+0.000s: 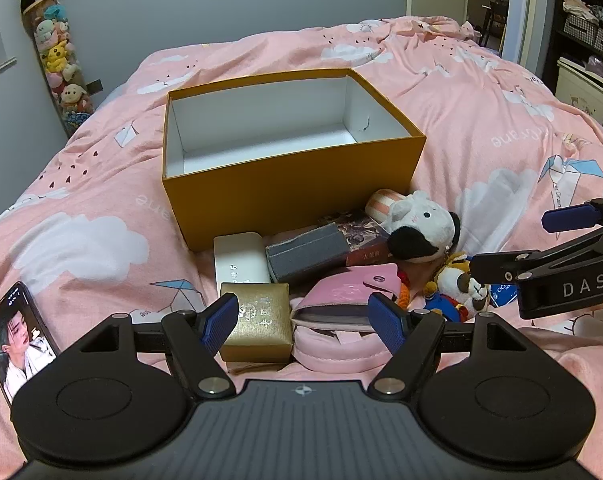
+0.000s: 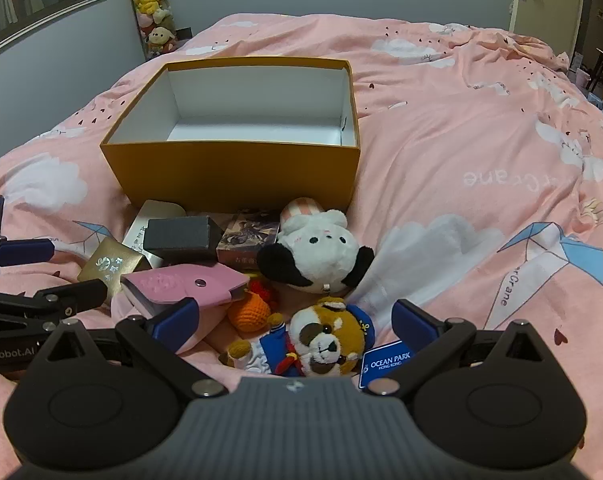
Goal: Organize objects
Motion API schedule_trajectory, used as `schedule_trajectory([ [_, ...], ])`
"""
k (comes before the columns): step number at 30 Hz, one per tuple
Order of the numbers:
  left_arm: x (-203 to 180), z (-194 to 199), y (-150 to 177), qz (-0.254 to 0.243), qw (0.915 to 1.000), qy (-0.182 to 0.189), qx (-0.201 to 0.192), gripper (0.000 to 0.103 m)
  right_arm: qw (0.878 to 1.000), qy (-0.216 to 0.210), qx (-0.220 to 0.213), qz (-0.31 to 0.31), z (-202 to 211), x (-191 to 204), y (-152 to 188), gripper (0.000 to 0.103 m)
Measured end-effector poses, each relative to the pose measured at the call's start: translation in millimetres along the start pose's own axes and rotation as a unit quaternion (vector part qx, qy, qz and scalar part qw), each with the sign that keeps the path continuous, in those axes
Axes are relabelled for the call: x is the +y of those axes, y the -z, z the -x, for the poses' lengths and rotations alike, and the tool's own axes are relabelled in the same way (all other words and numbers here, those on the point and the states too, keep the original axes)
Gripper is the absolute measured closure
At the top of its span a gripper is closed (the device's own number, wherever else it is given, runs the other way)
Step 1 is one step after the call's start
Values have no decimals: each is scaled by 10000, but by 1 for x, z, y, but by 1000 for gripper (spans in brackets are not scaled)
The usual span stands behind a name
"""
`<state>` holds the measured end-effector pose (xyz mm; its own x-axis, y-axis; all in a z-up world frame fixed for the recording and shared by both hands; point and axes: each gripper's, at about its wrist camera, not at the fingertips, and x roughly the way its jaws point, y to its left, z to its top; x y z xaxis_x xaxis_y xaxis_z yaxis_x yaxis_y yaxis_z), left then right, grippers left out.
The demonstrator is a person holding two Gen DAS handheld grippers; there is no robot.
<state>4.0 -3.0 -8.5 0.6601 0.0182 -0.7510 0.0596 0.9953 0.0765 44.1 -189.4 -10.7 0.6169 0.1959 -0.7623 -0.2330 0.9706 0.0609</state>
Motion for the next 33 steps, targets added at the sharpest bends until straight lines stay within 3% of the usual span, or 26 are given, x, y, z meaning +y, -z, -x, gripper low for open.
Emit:
schedule_trajectory([
  [10, 1, -1, 0, 1, 10000, 68, 26, 16, 10000, -46, 69, -44, -3, -1, 0, 1],
  [20, 15, -6, -4, -12, 9986, 432, 311, 18, 9991, -323, 263, -126, -12, -4, -3, 2],
  [25, 31, -14, -8, 94, 9981, 315, 521, 21, 9971, -617, 441, 1, -22, 0, -13, 19],
  [33, 49, -58, -14, 296, 9933, 156, 1105, 17, 9921, -1008, 679, 325, -49, 22, -37, 30],
])
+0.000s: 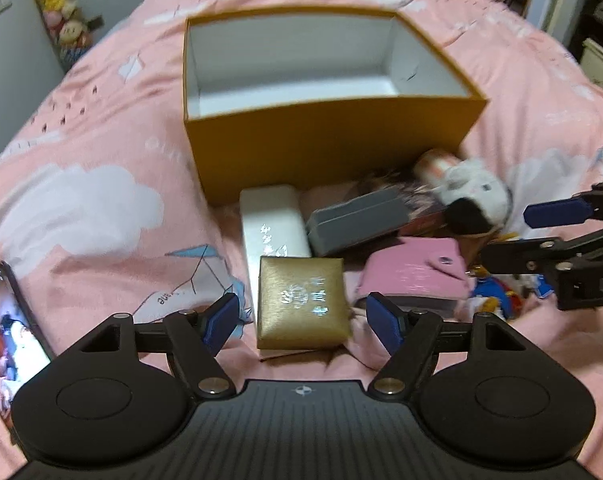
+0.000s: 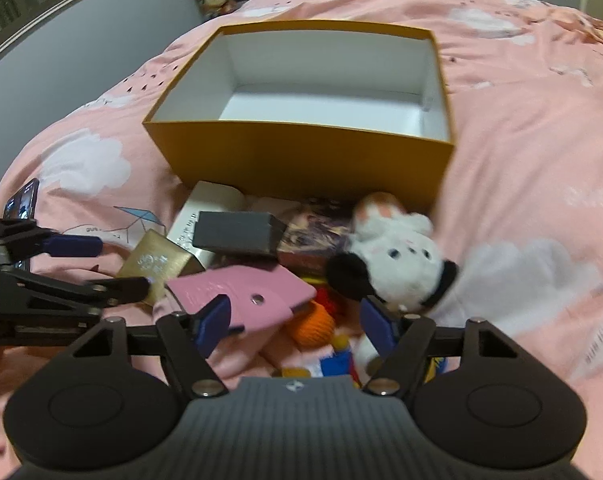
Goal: Organize objects
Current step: 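Grasp the small gold box with the left tool while the right tool reaches toward the white case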
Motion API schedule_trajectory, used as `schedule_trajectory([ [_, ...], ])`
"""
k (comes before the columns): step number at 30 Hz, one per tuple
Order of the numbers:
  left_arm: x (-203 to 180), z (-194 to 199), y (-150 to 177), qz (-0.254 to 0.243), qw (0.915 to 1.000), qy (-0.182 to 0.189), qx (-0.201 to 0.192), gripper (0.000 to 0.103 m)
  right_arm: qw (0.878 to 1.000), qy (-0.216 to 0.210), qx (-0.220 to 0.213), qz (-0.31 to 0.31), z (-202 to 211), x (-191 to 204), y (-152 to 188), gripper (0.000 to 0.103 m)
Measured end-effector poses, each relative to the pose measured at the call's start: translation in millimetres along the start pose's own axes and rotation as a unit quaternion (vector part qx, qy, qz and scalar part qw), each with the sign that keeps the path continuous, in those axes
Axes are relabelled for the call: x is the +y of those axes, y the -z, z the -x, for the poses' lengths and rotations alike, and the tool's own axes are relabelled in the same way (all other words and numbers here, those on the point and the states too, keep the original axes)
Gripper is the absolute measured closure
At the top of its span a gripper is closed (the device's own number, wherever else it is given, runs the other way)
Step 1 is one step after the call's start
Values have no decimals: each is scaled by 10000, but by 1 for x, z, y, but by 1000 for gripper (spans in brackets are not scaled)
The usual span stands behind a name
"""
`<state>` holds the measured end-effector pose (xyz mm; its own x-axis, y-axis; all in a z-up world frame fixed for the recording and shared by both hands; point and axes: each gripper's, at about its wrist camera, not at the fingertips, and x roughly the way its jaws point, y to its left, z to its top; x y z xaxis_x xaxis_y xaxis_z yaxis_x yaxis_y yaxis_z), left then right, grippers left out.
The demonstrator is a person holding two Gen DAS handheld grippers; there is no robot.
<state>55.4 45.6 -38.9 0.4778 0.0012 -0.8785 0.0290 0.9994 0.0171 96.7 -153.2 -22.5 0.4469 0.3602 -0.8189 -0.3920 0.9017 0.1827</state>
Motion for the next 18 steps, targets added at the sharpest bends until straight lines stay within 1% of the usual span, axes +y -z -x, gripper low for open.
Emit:
schedule_trajectory([
  [2, 3, -12, -3, 68, 9998, -24, 189, 17, 10000, -60, 33, 39, -7, 3, -6, 30],
  [4, 5, -20, -5, 138, 9994, -41, 309, 13, 9999, -112, 55, 86, -15, 7, -14, 30],
  [7, 7, -24, -9, 174, 9993, -65, 329, 13, 9997, -166, 87, 167, -26, 14, -22, 30],
  [9, 9, -27, -13, 182, 9992, -166, 307, 13, 9995, -207, 137, 209, -33, 18, -26, 30],
  [11, 10, -32, -16, 192, 9984, -352, 386, 14, 9992, -256, 186, 236, -38, 20, -29, 30],
  [12, 10, -34, -17, 194, 9982, -374, 432, 14, 9991, -266, 214, 259, -41, 21, -31, 30],
  [18, 15, -39, -16, 320, 9976, -328, 517, 14, 9984, -320, 361, 295, -52, 25, -34, 30],
])
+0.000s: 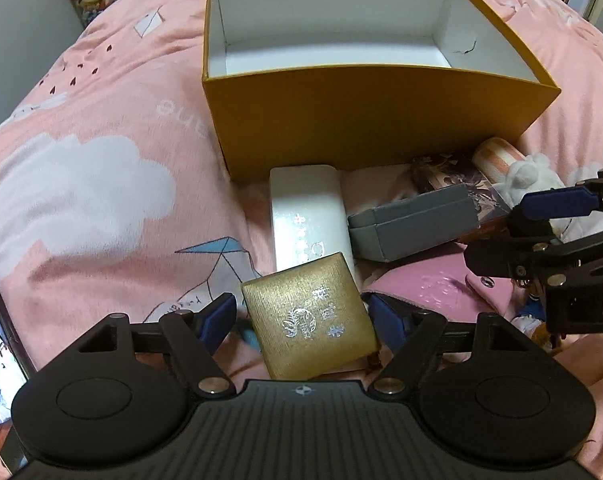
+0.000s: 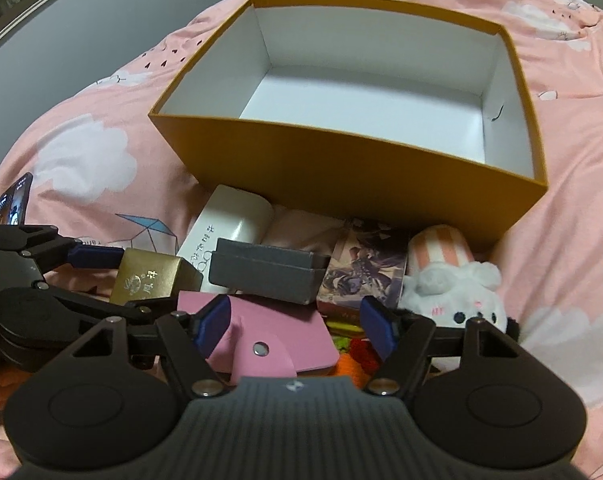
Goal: Organize objects
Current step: 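Grasp the small gold box with the left tool while the right tool reaches toward the white case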
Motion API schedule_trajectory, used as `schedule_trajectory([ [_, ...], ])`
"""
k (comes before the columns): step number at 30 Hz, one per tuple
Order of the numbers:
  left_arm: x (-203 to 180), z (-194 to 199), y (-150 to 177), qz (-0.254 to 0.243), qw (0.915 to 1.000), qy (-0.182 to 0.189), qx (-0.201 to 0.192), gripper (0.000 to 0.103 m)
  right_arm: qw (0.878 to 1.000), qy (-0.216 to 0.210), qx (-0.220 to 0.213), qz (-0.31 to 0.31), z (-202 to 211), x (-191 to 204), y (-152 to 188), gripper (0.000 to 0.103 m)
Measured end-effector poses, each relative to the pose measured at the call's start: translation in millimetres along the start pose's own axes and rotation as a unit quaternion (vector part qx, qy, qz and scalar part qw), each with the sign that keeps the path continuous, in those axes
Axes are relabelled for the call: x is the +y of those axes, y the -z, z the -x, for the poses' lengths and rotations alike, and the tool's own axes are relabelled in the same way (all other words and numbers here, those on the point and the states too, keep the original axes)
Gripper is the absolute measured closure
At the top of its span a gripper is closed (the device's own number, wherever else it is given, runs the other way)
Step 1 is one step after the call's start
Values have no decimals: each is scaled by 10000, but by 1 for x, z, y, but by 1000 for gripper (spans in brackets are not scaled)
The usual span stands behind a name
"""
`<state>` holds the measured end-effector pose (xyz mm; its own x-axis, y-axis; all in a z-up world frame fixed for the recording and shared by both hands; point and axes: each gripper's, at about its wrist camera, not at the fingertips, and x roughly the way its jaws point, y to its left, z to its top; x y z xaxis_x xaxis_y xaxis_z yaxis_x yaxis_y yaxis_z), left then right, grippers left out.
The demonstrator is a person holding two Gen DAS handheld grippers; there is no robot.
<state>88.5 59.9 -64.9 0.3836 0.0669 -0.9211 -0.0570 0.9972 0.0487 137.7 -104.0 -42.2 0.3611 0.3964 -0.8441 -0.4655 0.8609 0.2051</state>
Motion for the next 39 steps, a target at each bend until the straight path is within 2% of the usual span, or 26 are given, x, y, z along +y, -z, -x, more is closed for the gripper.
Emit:
schedule_trajectory([
  [4, 4, -1, 0, 54, 9999, 116, 36, 15, 10000, 9, -7, -12, -2, 0, 0, 30],
  [6, 6, -1, 0, 125, 9997, 219, 34, 25, 10000, 46, -55, -2, -1, 1, -1, 30],
  [11, 10, 4, 2, 249, 9993, 278, -42, 26, 9999, 81, -102, 4, 2, 2, -1, 30],
  [14, 16, 13, 1, 392, 9988, 179, -248, 28, 9999, 67, -121, 2, 3, 3, 0, 30],
  [18, 21, 17, -4, 429, 9981, 31, -452, 28, 9998, 18, -172, 72, 6, 8, -2, 30],
  [25, 26, 4, -7, 567, 9979, 75, -320, 25, 9997, 24, -189, 119, 5, 11, -7, 30],
  [30, 20, -4, -10, 447, 9989, 74, -123, 21, 9998, 21, -149, 137, 3, 11, -9, 30],
  [35, 22, -11, -14, 654, 9978, 7, -61, 20, 9998, 23, -152, 160, 3, 11, -12, 30],
  [39, 15, -16, -15, 505, 9986, -113, -50, 19, 9998, 13, -136, 166, 1, 11, -14, 30],
])
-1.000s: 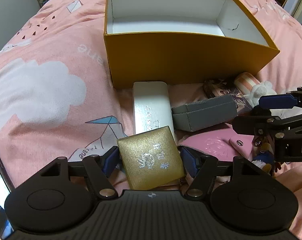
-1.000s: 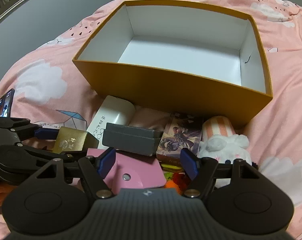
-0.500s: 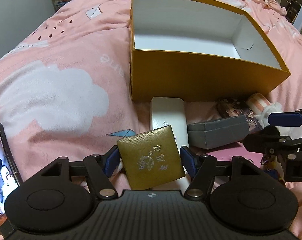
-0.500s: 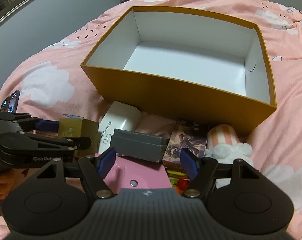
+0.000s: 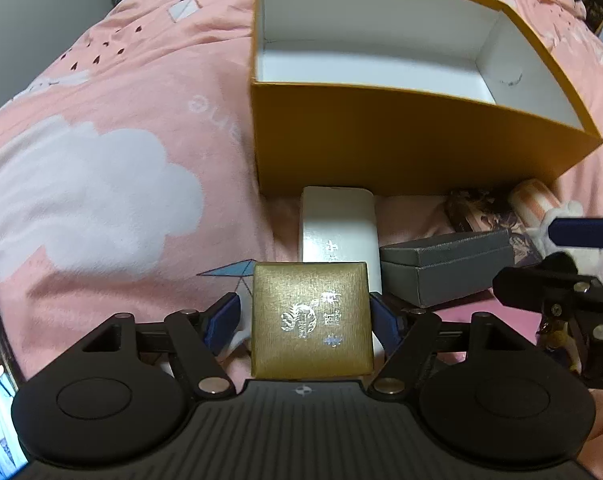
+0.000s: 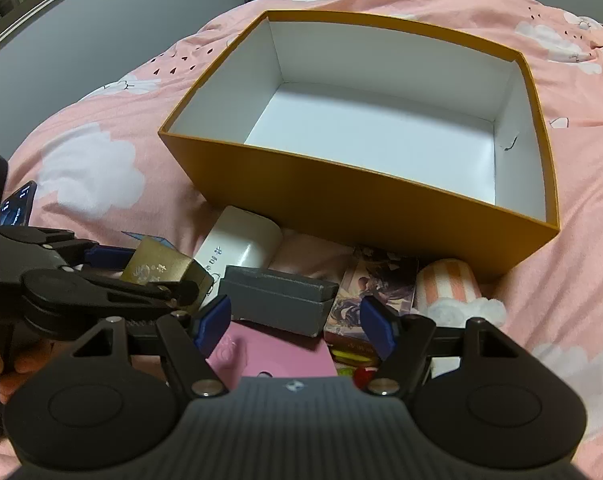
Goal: Organize objects
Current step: 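Grasp the small gold box with the left tool while the right tool reaches toward the white case, then grasp the white glasses case with the right tool and lift it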
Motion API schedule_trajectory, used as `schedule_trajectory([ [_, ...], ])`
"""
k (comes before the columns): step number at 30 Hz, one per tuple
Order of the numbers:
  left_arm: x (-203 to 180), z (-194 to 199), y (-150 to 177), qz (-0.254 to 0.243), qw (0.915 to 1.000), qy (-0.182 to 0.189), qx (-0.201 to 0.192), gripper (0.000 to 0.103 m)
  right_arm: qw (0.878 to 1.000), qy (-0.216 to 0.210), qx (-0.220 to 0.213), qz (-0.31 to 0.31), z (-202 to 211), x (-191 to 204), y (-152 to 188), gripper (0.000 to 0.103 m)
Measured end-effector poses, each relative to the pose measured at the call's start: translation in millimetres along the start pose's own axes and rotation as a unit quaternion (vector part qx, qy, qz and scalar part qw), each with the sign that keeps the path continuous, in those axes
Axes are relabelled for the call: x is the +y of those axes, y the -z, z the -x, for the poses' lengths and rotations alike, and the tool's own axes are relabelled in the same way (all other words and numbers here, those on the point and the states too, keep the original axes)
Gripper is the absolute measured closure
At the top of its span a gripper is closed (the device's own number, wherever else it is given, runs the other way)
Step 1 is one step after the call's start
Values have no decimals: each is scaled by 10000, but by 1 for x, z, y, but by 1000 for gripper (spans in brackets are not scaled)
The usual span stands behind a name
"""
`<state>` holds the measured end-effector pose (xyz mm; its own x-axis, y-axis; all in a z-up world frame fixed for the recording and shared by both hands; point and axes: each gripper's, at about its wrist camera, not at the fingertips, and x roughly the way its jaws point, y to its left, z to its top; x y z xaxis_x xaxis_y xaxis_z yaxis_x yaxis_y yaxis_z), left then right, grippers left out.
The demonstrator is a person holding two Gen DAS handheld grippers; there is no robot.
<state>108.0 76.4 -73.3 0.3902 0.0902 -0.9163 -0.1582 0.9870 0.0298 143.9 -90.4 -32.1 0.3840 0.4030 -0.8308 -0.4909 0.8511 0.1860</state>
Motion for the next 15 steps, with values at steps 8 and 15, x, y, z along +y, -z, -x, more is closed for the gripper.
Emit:
schedule_trajectory([
  [8, 5, -2, 2, 82, 9998, 141, -87, 36, 10000, 31, -35, -26, 2, -2, -8, 30],
  [15, 14, 21, -1, 289, 9976, 74, -629, 36, 9999, -80, -99, -38, -2, 1, -23, 30],
])
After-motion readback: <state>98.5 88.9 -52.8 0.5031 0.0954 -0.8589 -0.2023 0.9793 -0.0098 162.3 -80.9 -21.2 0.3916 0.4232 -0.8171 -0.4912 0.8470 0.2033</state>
